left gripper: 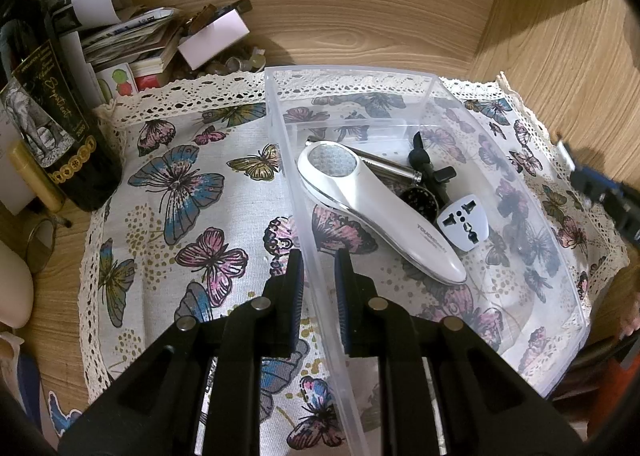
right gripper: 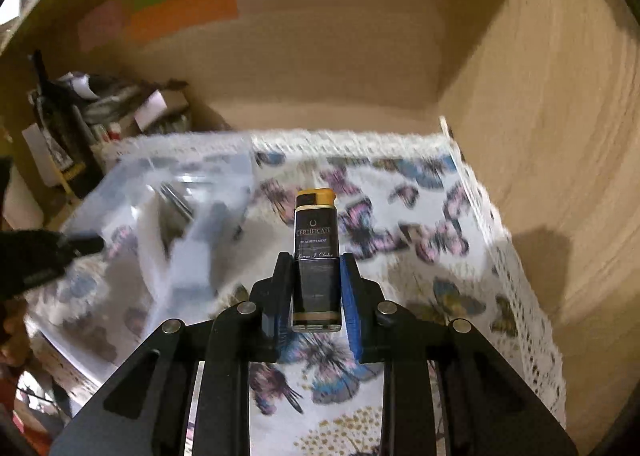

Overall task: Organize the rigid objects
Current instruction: 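Place the gold-capped black bottle into the box, open right gripper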

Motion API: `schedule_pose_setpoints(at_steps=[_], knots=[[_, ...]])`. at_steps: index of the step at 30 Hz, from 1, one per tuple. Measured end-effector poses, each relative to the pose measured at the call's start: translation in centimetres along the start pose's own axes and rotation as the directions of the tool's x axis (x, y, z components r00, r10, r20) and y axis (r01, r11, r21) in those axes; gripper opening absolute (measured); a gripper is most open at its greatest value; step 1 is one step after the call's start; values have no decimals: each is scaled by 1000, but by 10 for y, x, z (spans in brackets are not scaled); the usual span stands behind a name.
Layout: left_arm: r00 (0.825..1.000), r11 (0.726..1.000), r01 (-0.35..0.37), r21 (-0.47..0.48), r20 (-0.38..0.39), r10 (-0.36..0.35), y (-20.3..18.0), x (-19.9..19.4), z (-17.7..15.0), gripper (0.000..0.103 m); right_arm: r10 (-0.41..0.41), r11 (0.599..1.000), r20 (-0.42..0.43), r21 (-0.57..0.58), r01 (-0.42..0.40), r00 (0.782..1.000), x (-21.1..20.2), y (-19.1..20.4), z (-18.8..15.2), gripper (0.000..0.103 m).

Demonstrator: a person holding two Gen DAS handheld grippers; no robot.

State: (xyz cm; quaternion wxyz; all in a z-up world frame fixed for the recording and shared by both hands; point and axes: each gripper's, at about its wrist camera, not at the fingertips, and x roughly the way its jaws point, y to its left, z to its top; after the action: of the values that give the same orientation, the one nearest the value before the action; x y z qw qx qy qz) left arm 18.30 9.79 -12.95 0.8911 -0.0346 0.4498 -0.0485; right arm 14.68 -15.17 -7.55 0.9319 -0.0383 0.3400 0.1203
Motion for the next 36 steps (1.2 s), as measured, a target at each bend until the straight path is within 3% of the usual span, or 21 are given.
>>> schedule_pose_setpoints(at_steps=[7,14,18,24,28,36], knots=[[1000,1000,-1,3,0,1,-1,0,0,15,82,995,51,-55,-79,995,-2,27,22,21],[1000,1000,-3,6,0,3,-2,-1,-1,15,159,979,24,-134,-154,987,14,59,35,21],[1000,1000,-2,9,1,2,-1,-1,-2,15,197,961,-53,-185,-204,979,33,76,40,21],[1000,1000,2,12,5,-2,-2,0,-1,15,193,943,-159,-242,-228,968,60,95,44,21],[1000,1000,3,18,7,-3,-4,0,-2,15,226,934,-253,-218,-283,941,79,100,48,21],[1000,1000,9,22,9,-9,-5,-1,-2,15,201,934,-323,-221,-281,925,100,109,48,22]])
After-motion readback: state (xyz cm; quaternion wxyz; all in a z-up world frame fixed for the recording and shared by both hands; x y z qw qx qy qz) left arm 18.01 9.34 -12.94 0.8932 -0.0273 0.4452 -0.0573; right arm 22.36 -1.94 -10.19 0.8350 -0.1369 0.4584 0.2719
